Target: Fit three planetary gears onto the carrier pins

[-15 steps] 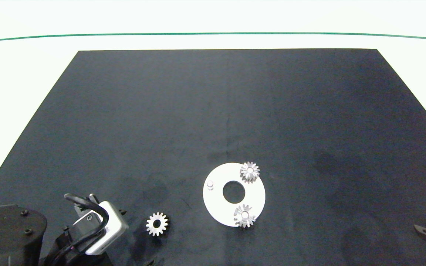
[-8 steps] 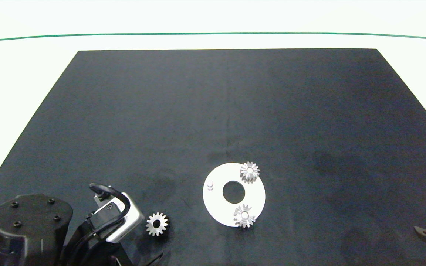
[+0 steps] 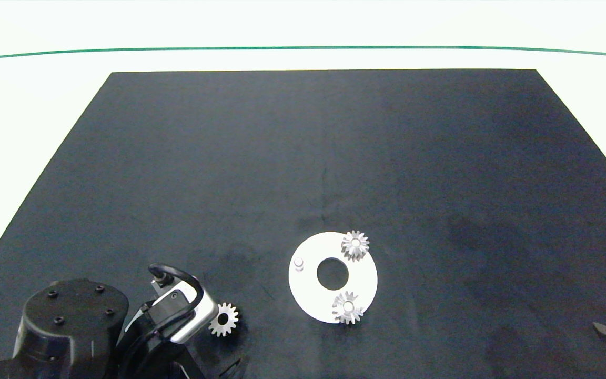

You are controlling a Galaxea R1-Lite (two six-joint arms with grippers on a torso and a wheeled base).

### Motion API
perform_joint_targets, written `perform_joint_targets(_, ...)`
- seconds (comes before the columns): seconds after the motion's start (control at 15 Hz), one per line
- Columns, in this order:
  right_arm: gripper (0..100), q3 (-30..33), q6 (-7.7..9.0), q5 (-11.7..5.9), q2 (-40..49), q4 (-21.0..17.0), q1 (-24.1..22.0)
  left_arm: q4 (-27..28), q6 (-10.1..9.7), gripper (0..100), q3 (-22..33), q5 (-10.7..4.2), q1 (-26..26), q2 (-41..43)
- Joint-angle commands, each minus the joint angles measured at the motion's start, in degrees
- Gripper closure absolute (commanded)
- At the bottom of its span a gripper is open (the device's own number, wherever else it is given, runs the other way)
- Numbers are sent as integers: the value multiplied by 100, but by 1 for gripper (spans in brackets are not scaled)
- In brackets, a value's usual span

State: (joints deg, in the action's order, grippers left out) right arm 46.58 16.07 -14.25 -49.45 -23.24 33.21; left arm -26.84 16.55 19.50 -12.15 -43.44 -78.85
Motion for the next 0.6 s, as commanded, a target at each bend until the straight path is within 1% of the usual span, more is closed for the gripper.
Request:
perform_joint_targets(0.07, 0, 0, 10, -8, 23, -23, 2, -75, 14, 0, -8, -15, -7, -157)
perform_joint_targets(0.27, 0, -9, 46, -8, 40, -23, 2, -234, 14, 0, -8, -15, 2, -315)
perform_joint_targets(0.6, 0, -9, 46, -8, 40, -23, 2, -471, 14, 0, -8, -24, 2, -632)
